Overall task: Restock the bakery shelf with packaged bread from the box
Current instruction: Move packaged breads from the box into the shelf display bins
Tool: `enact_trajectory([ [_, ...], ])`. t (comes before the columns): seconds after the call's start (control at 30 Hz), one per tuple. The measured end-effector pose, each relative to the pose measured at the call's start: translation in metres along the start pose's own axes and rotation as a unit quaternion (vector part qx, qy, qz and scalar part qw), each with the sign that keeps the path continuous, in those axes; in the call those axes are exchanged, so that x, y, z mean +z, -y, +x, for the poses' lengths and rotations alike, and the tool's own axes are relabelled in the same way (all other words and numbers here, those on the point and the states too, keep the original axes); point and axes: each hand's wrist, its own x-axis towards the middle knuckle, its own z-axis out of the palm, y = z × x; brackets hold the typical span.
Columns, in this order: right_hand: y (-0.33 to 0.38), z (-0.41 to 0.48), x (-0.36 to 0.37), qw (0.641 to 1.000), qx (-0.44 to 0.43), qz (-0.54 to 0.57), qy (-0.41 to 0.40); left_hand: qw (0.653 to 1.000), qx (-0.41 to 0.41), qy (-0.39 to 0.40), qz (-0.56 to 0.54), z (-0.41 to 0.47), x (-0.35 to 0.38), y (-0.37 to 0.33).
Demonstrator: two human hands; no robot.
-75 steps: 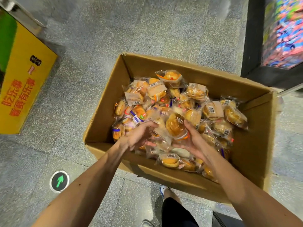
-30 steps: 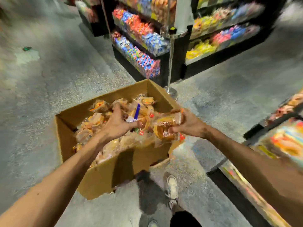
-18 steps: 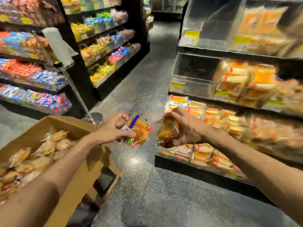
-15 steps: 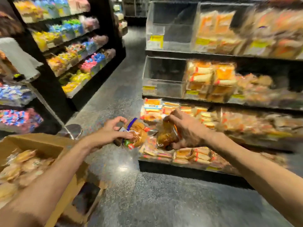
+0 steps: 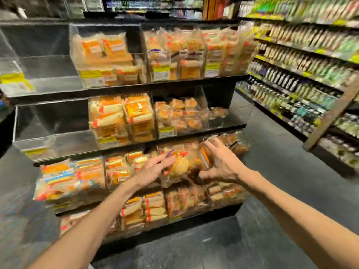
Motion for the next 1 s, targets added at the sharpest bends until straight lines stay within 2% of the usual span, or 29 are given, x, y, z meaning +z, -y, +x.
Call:
enact_trajectory([
  [0.2,-0.065,0.021,-0.042,0.999,0.033,-0.034,-0.010,0.988,0.004,0.099,0.114,0.090,0.044,-0.045],
  [0.27,-0.091,0.031,-0.051,0.997,0.025,-0.076,-0.012,0.984,0.008,0.117,0.134,0.123,0.052,-0.053],
  [0.4,-0.142,0.061,-0.074,0.973,0.018,-0.229,-0.004,0.972,0.016,0.154,0.174,0.191,0.070,-0.071],
  [0.5,-0.185,0.089,-0.094,0.969,0.035,-0.243,-0.019,0.973,0.031,0.152,0.171,0.250,0.079,-0.091],
  [0.63,-0.242,0.132,-0.126,0.981,0.095,-0.164,-0.033,0.983,0.062,0.109,0.134,0.334,0.090,-0.112],
  [0.77,-0.292,0.172,-0.155,0.976,0.192,-0.024,-0.104,0.987,0.095,0.083,0.099,0.408,0.106,-0.134],
  [0.87,-0.333,0.192,-0.167,0.946,0.272,0.114,-0.132,0.989,0.096,0.074,0.090,0.459,0.121,-0.143],
  [1.0,-0.377,0.215,-0.178,0.893,0.316,0.284,-0.148,0.985,0.098,0.053,0.128,0.523,0.150,-0.145],
])
